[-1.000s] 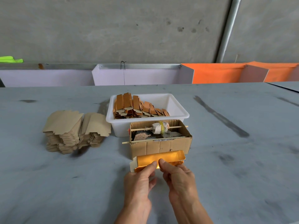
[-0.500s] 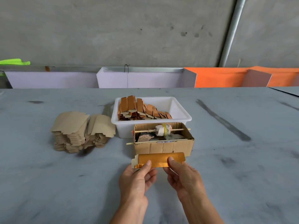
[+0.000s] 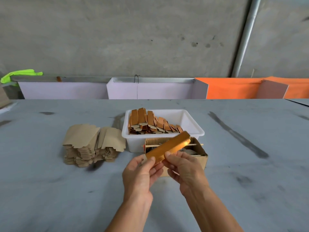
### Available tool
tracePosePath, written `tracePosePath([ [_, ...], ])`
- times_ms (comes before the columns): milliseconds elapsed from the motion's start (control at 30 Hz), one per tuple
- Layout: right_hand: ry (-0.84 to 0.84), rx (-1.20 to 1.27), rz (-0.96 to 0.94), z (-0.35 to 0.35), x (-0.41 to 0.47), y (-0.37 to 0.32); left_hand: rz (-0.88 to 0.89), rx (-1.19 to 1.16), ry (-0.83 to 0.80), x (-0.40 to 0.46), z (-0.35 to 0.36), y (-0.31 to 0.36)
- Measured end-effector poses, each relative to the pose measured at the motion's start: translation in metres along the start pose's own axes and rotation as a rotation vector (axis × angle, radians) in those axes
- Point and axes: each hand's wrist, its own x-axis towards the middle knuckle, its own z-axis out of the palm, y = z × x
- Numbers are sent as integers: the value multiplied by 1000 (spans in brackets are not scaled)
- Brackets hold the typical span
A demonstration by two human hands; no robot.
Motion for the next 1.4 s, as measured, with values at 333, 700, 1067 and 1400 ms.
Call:
tracePosePath([
  [333, 16, -185, -79, 42, 62, -43, 76, 241, 74, 55, 22, 40],
  [700, 238, -510, -202, 52, 157, -69, 132, 406, 55, 125, 63, 40],
  [1067, 348, -824, -269, 51, 227, -73, 323, 656, 69, 142, 58, 33],
  [1400, 298, -1456, -410, 64, 215, -57, 336, 570, 127, 133, 34, 37],
])
